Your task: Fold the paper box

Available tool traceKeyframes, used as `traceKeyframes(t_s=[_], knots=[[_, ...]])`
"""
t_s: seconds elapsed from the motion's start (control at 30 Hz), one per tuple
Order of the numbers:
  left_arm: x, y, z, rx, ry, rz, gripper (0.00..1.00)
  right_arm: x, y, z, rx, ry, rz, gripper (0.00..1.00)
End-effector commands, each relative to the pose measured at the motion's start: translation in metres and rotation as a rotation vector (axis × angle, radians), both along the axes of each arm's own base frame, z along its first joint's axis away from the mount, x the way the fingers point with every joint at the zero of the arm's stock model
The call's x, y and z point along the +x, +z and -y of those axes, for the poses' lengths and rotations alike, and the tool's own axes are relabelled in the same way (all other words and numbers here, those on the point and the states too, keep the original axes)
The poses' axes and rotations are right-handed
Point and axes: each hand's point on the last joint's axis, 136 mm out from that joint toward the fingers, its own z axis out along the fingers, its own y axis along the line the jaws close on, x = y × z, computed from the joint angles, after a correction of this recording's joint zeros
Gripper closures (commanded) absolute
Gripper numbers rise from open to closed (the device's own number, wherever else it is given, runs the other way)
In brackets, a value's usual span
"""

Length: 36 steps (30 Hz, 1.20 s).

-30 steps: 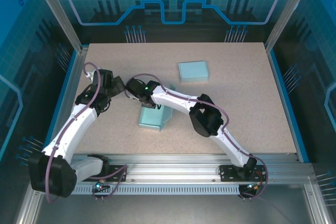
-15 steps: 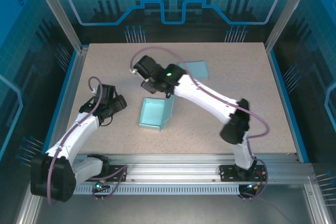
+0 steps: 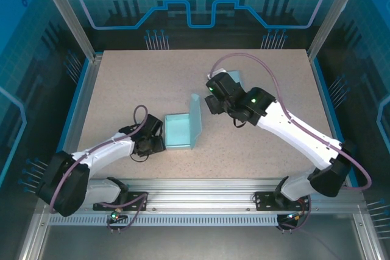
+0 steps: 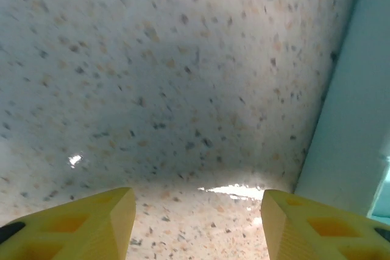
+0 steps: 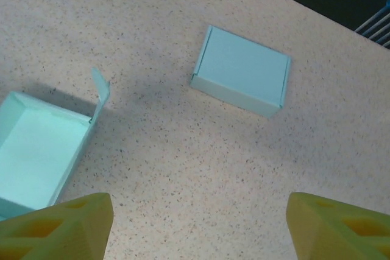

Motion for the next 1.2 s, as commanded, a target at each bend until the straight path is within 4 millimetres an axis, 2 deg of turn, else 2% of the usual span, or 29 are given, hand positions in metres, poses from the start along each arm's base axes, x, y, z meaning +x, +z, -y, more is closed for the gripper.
traceKeyframes(t_s=[0.0, 0.17, 0.3, 0.4, 0.53, 0.6, 0.7, 0.77, 0.83, 0.93, 0.97, 1.0, 1.03, 1.1, 1.17], knots=[[-0.007, -0.006, 0.022, -0.038, -0.019, -0.04, 0.44, 0.001, 0.024, 0.016, 0.151, -0.082, 0.075, 0.2], [0.01, -0.003, 0.074, -0.085, -0.123, -0.003, 0.43, 0.001, 0.017, 0.031, 0.187, -0.13, 0.068, 0.19], [0.031, 0.003, 0.135, -0.196, -0.239, 0.051, 0.43, 0.003, 0.011, 0.042, 0.187, -0.165, 0.055, 0.17], [0.042, 0.009, 0.174, -0.26, -0.323, 0.081, 0.42, 0.004, 0.005, 0.048, 0.184, -0.177, 0.037, 0.17], [0.047, 0.03, 0.217, -0.396, -0.442, 0.151, 0.38, 0.005, -0.009, 0.056, 0.173, -0.205, -0.001, 0.16], [0.045, 0.044, 0.228, -0.454, -0.492, 0.189, 0.36, 0.006, -0.016, 0.06, 0.174, -0.215, -0.021, 0.17], [0.038, 0.065, 0.221, -0.465, -0.541, 0.237, 0.33, 0.005, -0.025, 0.058, 0.194, -0.182, -0.052, 0.17], [0.037, 0.082, 0.206, -0.439, -0.572, 0.279, 0.3, 0.003, -0.031, 0.054, 0.207, -0.138, -0.076, 0.17], [0.044, 0.104, 0.181, -0.386, -0.575, 0.344, 0.27, 0.001, -0.038, 0.05, 0.214, -0.09, -0.117, 0.18], [0.076, 0.129, 0.131, -0.293, -0.499, 0.451, 0.2, 0.001, -0.054, 0.045, 0.207, -0.036, -0.171, 0.22], [0.088, 0.136, 0.116, -0.276, -0.473, 0.478, 0.16, 0.002, -0.059, 0.044, 0.205, -0.024, -0.183, 0.22], [0.1, 0.142, 0.102, -0.251, -0.459, 0.513, 0.07, 0.004, -0.064, 0.042, 0.205, -0.011, -0.192, 0.22], [0.112, 0.146, 0.092, -0.22, -0.456, 0.545, 0.05, 0.005, -0.068, 0.04, 0.21, -0.001, -0.203, 0.22], [0.13, 0.15, 0.079, -0.168, -0.488, 0.576, 0.07, 0.008, -0.074, 0.036, 0.219, 0.012, -0.213, 0.22], [0.146, 0.142, 0.075, -0.127, -0.547, 0.559, 0.09, 0.012, -0.078, 0.036, 0.215, 0.005, -0.219, 0.22]])
